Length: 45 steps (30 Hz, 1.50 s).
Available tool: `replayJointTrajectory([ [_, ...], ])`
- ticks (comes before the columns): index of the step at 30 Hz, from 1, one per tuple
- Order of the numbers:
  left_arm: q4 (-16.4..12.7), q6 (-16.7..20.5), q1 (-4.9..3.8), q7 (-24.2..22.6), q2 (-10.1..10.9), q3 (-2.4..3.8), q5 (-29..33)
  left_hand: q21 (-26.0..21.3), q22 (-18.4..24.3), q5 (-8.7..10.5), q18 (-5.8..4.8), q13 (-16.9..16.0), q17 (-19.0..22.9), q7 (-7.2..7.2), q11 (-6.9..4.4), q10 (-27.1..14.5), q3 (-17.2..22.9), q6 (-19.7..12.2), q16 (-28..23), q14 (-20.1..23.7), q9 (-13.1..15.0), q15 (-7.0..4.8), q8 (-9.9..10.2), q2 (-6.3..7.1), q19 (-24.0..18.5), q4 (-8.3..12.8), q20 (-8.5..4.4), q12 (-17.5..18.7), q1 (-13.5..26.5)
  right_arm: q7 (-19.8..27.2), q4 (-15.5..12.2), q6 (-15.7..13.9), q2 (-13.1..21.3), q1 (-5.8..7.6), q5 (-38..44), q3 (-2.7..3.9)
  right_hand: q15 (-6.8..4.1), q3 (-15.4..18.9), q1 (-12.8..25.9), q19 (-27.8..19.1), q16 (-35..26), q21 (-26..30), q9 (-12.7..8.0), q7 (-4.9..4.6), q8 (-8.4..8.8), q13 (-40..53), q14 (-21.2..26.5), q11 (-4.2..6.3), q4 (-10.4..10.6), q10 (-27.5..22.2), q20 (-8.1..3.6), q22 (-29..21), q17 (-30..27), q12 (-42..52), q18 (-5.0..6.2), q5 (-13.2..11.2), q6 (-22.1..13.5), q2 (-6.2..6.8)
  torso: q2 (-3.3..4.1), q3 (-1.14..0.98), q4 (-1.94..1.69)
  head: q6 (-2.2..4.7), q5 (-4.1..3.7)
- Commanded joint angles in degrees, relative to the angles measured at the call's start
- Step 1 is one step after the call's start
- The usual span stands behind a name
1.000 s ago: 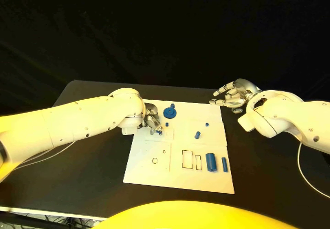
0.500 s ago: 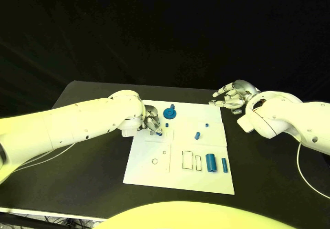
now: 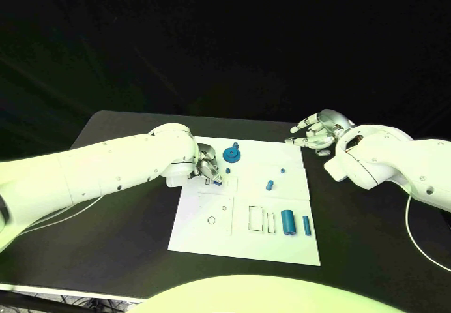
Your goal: Assemble the parts on the task board
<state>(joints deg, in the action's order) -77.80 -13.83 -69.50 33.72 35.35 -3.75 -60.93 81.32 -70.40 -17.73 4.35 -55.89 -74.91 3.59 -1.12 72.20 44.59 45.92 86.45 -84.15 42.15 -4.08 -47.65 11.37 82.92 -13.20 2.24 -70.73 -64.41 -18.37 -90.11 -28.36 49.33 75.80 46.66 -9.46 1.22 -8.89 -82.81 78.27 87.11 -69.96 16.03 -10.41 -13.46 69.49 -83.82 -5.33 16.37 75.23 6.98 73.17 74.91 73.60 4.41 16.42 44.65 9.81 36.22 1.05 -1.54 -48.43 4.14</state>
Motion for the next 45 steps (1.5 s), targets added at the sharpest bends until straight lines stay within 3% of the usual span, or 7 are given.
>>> replayJointTrajectory([
  [1,0.2,-1.3,0.13,-0.3,-0.3,-0.06,0.4,0.2,-0.1,-0.18,-0.63,-0.1,-8.3,-0.25,0.13,0.4,9.6,0.6,-0.2,-4.0,0.1,-0.38,-0.4,-0.61,0.0,9.9,-0.38,-0.3,0.1,0.2,0.0,0.8,0.0,-0.05,0.6,0.00,-0.37,-0.4,-0.5,-0.3,-0.3,0.2,0.0,0.15,-0.31,-0.1,-4.2,0.13,-0.1,-0.1,-0.15,-0.1,6.4,0.1,0.73,0.0,0.3,-0.16,-0.02,-0.01,-0.01,-0.05,0.04],
  [19,2.6,-2.6,0.12,0.5,-2.0,-0.05,1.6,0.5,-0.8,0.66,-0.74,-1.4,-8.9,-1.00,-0.39,1.9,6.0,1.5,0.2,-4.2,0.6,-0.78,-0.3,-1.09,0.3,7.9,-0.75,-1.0,4.0,0.2,-0.1,0.9,0.0,-0.05,0.6,0.00,-0.37,-0.6,-0.3,-0.4,-0.4,0.3,0.0,0.15,-0.43,-0.1,-4.1,0.13,0.1,-0.2,-0.17,-0.1,6.4,0.1,0.74,0.0,0.3,-0.18,0.03,0.00,0.07,-0.17,0.01],
  [33,3.0,-3.1,0.12,0.7,-2.2,-0.06,1.8,0.5,-0.9,1.15,-0.76,-1.6,-8.9,-1.28,-0.59,2.1,3.1,1.9,0.2,-4.2,0.7,-0.95,0.0,-0.77,0.4,7.0,-0.92,-1.0,5.3,0.2,-0.2,0.9,0.0,-0.05,0.6,0.00,-0.37,-0.6,-0.3,-0.4,-0.4,0.3,0.0,0.15,-0.43,-0.1,-4.1,0.13,0.1,-0.2,-0.17,-0.1,6.4,0.1,0.74,0.0,0.3,-0.18,-0.02,0.00,-0.01,-0.23,-0.13],
  [36,3.0,-3.4,0.12,0.6,-2.2,-0.06,1.9,0.4,-0.9,1.24,-0.76,-1.7,-9.0,-1.37,-0.66,2.0,1.5,2.2,0.3,-4.2,0.6,-1.01,0.2,-0.43,0.4,6.5,-0.98,-1.0,5.8,0.2,-0.2,0.9,0.0,-0.05,0.6,0.00,-0.37,-0.7,-0.1,-0.4,-0.4,0.3,0.0,0.15,-0.48,-0.2,-4.1,0.12,0.1,-0.2,-0.18,-0.1,6.3,0.1,0.74,-0.1,0.2,-0.11,-0.01,0.00,0.01,-0.27,-0.13],
  [41,3.1,-3.6,0.12,0.5,-2.1,-0.06,2.1,0.4,-1.0,2.07,-0.79,-2.1,-9.2,-1.50,-0.76,2.1,-5.9,3.3,0.5,-4.3,0.4,-1.11,0.9,0.30,0.4,4.0,-1.10,-1.2,7.1,0.3,-0.2,0.8,0.1,-0.05,0.6,0.00,-0.37,-0.7,-0.1,-0.5,-0.4,0.6,0.0,0.14,-0.49,-0.3,-4.1,0.12,0.1,-0.3,-0.18,-0.3,6.3,0.0,0.80,-0.1,0.2,-0.10,-0.02,-0.03,-0.03,-0.25,-0.15],
  [45,3.1,-3.7,0.12,0.6,-2.0,-0.06,2.1,0.4,-1.0,2.34,-0.80,-2.2,-9.3,-1.47,-0.73,2.1,-8.4,3.5,0.5,-4.3,0.3,-1.10,1.2,0.44,0.5,3.1,-1.11,-1.2,7.1,0.3,-0.2,0.8,0.1,-0.05,0.6,0.00,-0.37,-0.7,-0.1,-0.5,-0.4,0.6,0.0,0.14,-0.49,-0.3,-4.1,0.12,0.1,-0.3,-0.18,-0.3,6.3,0.0,0.81,-0.1,0.2,-0.08,0.00,0.00,-0.03,-0.29,-0.17],
])
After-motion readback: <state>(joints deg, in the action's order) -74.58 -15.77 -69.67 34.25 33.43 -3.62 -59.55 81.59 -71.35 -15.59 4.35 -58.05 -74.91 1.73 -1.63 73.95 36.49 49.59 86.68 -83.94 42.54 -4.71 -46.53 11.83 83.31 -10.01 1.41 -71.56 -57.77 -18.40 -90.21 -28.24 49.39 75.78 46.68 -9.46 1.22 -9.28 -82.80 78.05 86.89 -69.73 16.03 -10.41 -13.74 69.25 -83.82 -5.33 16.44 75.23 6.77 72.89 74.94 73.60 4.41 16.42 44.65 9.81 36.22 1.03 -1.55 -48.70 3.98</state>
